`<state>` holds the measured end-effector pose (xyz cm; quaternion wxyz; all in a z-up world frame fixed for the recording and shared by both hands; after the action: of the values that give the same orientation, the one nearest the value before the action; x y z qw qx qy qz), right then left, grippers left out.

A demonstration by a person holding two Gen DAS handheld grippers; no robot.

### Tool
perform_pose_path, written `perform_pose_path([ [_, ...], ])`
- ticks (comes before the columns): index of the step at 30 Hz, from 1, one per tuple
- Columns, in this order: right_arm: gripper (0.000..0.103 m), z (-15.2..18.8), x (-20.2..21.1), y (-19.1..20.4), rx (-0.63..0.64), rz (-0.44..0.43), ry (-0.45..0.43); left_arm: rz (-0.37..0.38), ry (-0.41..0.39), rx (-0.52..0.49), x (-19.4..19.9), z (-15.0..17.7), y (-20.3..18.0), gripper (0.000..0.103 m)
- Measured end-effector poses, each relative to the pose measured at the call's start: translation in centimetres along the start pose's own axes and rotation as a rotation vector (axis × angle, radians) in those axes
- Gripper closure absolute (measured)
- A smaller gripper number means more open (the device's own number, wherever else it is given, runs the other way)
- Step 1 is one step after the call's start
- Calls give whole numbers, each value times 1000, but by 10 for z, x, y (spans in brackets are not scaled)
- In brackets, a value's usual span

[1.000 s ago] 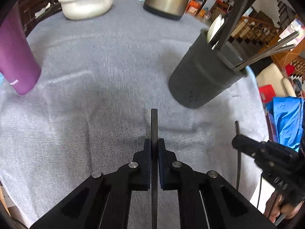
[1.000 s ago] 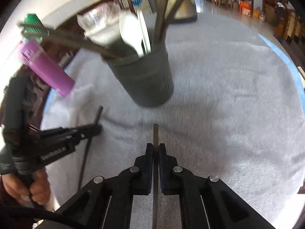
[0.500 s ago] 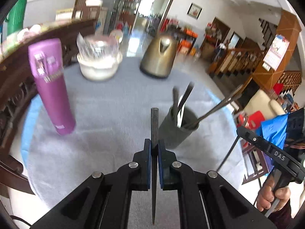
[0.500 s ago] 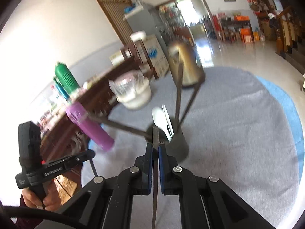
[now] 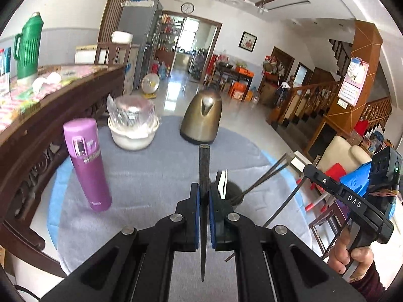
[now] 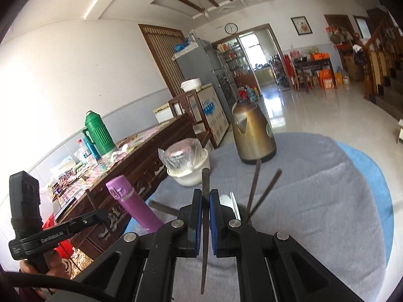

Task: Organize utensils
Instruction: 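Lift both held dark rods up toward the grey cup, then lower both rods into the grey cup and open both grippers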

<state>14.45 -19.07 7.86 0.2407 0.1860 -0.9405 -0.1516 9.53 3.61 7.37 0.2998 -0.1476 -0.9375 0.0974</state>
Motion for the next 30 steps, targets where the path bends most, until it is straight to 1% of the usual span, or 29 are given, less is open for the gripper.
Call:
perform_pose_path([
  [7,97,-37,8,14,63,28,-79,-6,-100,-5,30,-45,-7,96],
  [11,97,-57,9,19,88,46,-116,3,-161,-3,40,-73,-17,96],
  [15,97,-73,5,21,107,68,-148,3,-215,7,40,-97,-28,96],
  [18,97,-82,-1,21,121,90,-174,11,-231,23,31,-108,-35,96],
  [21,97,-87,-8,19,135,118,-196,-5,-251,28,17,-117,-42,96],
  [27,97,-94,-27,12,158,173,-227,-67,-266,23,-25,-126,-55,96],
  [30,97,-93,-39,9,169,198,-234,-96,-250,27,-50,-122,-56,96],
])
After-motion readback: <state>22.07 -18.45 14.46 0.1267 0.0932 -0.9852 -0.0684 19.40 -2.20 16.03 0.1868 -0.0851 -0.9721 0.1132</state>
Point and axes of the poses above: each gripper's, at about its wrist camera, not at the fingertips, and x roughly against the way its jaws point, y to its left, z to its underside, the point moved 5 cm from there along -x, roughly the way its jaws point, and after that the axes turned 1 degree about -y, right-handed, at the moved point
